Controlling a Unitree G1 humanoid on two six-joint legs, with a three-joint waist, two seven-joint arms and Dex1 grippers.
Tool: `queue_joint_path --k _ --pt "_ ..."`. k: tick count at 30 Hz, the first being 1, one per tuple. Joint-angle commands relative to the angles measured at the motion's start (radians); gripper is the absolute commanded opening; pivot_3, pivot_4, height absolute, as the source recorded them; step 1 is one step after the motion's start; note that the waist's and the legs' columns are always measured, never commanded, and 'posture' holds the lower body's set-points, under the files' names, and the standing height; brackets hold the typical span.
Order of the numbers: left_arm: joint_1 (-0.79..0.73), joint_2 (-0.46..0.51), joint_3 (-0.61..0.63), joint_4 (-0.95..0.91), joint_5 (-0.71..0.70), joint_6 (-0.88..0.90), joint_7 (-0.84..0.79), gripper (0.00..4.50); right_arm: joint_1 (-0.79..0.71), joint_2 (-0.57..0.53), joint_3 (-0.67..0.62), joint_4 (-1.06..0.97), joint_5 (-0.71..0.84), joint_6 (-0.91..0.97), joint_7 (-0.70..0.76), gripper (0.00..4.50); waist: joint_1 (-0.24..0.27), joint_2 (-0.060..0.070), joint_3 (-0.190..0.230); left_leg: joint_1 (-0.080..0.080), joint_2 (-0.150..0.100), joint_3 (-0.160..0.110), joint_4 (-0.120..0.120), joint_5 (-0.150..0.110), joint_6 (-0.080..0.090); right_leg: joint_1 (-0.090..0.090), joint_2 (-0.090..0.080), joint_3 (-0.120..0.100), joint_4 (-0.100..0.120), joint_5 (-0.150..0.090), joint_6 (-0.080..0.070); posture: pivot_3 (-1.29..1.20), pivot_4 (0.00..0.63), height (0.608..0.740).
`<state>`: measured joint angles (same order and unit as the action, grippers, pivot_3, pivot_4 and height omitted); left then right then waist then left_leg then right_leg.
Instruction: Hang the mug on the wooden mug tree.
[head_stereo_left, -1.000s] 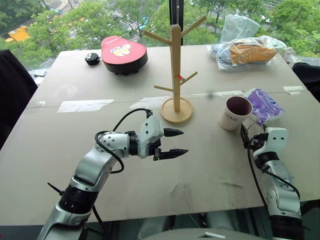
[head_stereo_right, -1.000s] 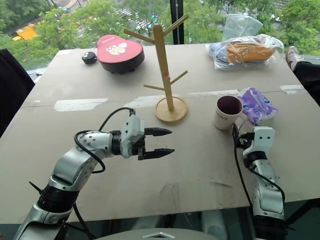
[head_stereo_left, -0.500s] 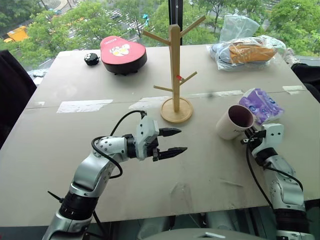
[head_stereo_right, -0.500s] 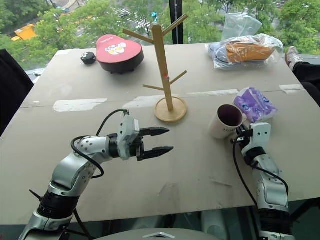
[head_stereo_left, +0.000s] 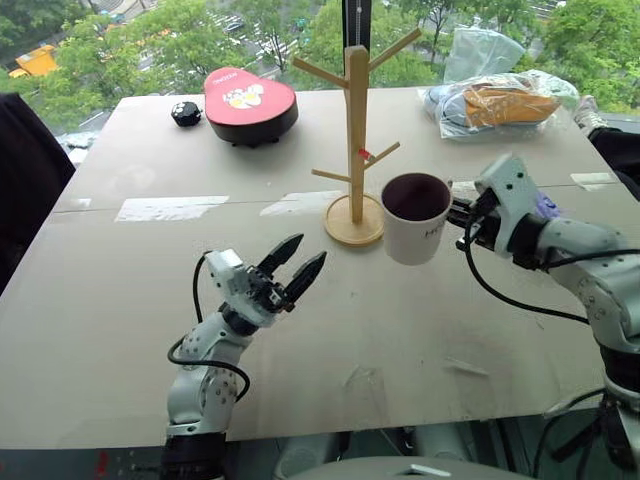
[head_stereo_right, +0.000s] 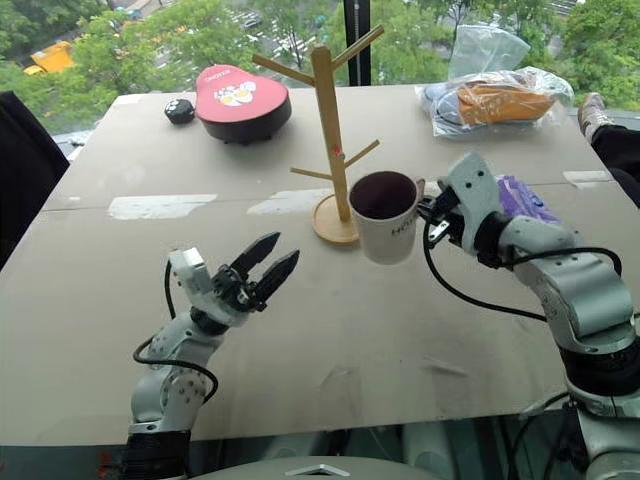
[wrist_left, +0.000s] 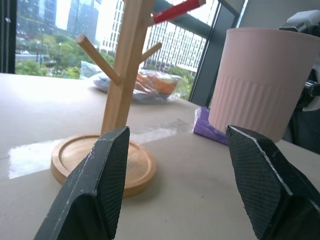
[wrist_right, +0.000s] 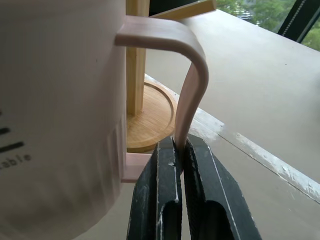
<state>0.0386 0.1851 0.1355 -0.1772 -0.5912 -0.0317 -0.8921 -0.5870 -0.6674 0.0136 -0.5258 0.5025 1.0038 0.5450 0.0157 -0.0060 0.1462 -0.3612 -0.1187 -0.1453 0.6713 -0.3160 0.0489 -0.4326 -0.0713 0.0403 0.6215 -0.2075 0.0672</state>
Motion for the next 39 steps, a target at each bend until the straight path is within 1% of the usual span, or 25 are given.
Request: queue_joint_path --k 1,3,5,9,12,17,22,23,25,26,31,32,33,35,37,39 --pt "0.003 -0.018 -0.001 0.002 -0.014 -0.092 -0.045 3.14 -0.144 -0.012 0.020 -0.057 0.064 0.136 0.010 0.04 0.000 0.000 0.000 -0.001 0.000 -0.001 0.000 0.000 0.000 -0.001 0.000 -0.001 0.000 0.000 0.000 0.00 0.150 0.740" --pt "-0.005 -0.026 -0.005 0.006 -0.025 -0.109 -0.059 3.14 -0.233 -0.020 0.061 -0.046 0.074 0.226 0.005 0.04 0.003 -0.001 0.000 -0.001 0.000 -0.002 -0.001 0.000 0.000 -0.001 0.000 -0.002 0.000 0.000 0.000 0.00 0.150 0.740" --pt "-0.011 -0.028 -0.009 0.011 -0.030 -0.121 -0.071 3.14 -0.316 -0.002 0.086 -0.021 0.095 0.327 -0.003 0.04 0.000 -0.001 0.000 -0.002 0.000 -0.001 -0.001 0.000 0.000 -0.002 0.000 -0.001 0.000 0.000 0.000 0.00 0.150 0.740" --pt "-0.014 -0.031 -0.012 0.023 -0.036 -0.136 -0.084 3.14 -0.404 0.033 0.137 0.039 0.070 0.381 -0.032 0.04 -0.001 -0.002 -0.001 -0.002 0.000 -0.001 -0.001 0.000 0.000 -0.002 0.000 -0.001 0.000 0.000 -0.001 0.00 0.150 0.740" --pt "-0.016 -0.032 -0.014 0.027 -0.042 -0.138 -0.088 3.14 -0.453 0.064 0.193 0.118 0.023 0.354 -0.051 0.04 -0.002 -0.002 -0.001 -0.002 0.000 -0.001 -0.001 0.000 0.000 -0.002 0.000 -0.001 0.000 0.000 -0.001 0.00 0.150 0.740" --pt "-0.016 -0.030 -0.013 0.028 -0.048 -0.141 -0.086 3.14 -0.518 0.129 0.238 0.223 -0.031 0.304 -0.065 0.04 -0.004 -0.002 -0.001 -0.002 0.000 0.000 -0.001 0.000 0.000 -0.004 0.000 -0.001 0.002 0.000 -0.001 0.00 0.150 0.740" --pt "-0.016 -0.024 -0.013 0.029 -0.052 -0.140 -0.090 3.14 -0.557 0.185 0.236 0.313 -0.095 0.234 -0.094 0.04 -0.003 -0.002 -0.001 -0.003 0.000 0.000 0.000 0.000 0.000 -0.004 0.000 -0.001 0.002 0.000 -0.001 0.00 0.150 0.740" --pt "-0.015 -0.023 -0.012 0.028 -0.053 -0.141 -0.090 3.14 -0.561 0.195 0.229 0.319 -0.099 0.231 -0.097 0.64 -0.003 -0.002 -0.001 -0.003 0.000 0.000 0.000 0.000 0.000 -0.004 0.000 -0.001 0.002 0.000 -0.001 0.00 0.150 0.740" --pt "-0.012 -0.021 -0.012 0.027 -0.055 -0.140 -0.091 3.14 -0.564 0.212 0.212 0.325 -0.098 0.236 -0.098 1.36 -0.004 -0.002 -0.001 -0.003 0.000 0.000 -0.001 0.000 0.000 -0.005 0.000 -0.001 0.002 0.000 -0.001 0.00 0.150 0.740" --pt "-0.012 -0.020 -0.013 0.027 -0.056 -0.139 -0.092 3.14 -0.564 0.219 0.203 0.328 -0.099 0.238 -0.099 1.93 -0.005 -0.002 -0.001 -0.003 0.000 0.000 -0.001 0.000 0.000 -0.005 0.000 -0.001 0.002 0.000 -0.001 0.00 0.150 0.740" --pt "-0.006 -0.014 -0.016 0.022 -0.056 -0.131 -0.089 3.14 -0.550 0.231 0.126 0.321 -0.079 0.276 -0.095 4.35 -0.005 -0.002 -0.001 -0.003 0.000 0.000 -0.001 0.000 0.000 -0.005 0.000 -0.001 0.003 0.000 -0.001 0.00 0.150 0.740" --pt "-0.001 -0.010 -0.016 0.020 -0.052 -0.128 -0.085 3.14 -0.534 0.226 0.088 0.307 -0.061 0.295 -0.089 4.44 -0.005 -0.002 -0.001 -0.003 0.000 0.000 -0.001 0.000 0.000 -0.005 0.000 -0.001 0.003 0.000 -0.001 0.00 0.150 0.740" --pt "0.002 -0.007 -0.015 0.018 -0.050 -0.124 -0.080 3.14 -0.518 0.218 0.060 0.295 -0.048 0.308 -0.081 4.44 -0.004 -0.002 -0.001 -0.003 0.000 0.000 -0.001 0.000 0.000 -0.005 0.000 -0.001 0.003 0.000 -0.001 0.00 0.150 0.740" --pt "0.021 0.019 -0.020 0.019 -0.012 -0.096 -0.051 3.14 -0.403 0.163 -0.013 0.219 -0.001 0.288 -0.028 4.44 0.001 -0.004 -0.002 -0.003 0.000 0.000 -0.001 0.000 0.000 -0.005 0.000 -0.002 0.002 0.000 -0.001 0.00 0.150 0.740" --pt "0.037 0.040 -0.029 0.020 0.025 -0.070 -0.013 3.14 -0.305 0.120 -0.053 0.152 0.030 0.248 0.014 4.44 0.001 -0.004 -0.002 -0.004 0.000 -0.001 -0.001 0.000 0.000 -0.005 0.000 -0.004 0.001 0.000 -0.001 0.00 0.150 0.740" --pt "0.050 0.059 -0.039 0.027 0.086 -0.050 0.044 3.14 -0.175 0.101 -0.116 0.089 0.062 0.198 0.043 4.44 -0.001 -0.004 -0.002 -0.004 -0.001 0.001 -0.001 0.000 0.000 -0.005 -0.001 -0.003 0.002 0.000 -0.001 0.00 0.150 0.740"
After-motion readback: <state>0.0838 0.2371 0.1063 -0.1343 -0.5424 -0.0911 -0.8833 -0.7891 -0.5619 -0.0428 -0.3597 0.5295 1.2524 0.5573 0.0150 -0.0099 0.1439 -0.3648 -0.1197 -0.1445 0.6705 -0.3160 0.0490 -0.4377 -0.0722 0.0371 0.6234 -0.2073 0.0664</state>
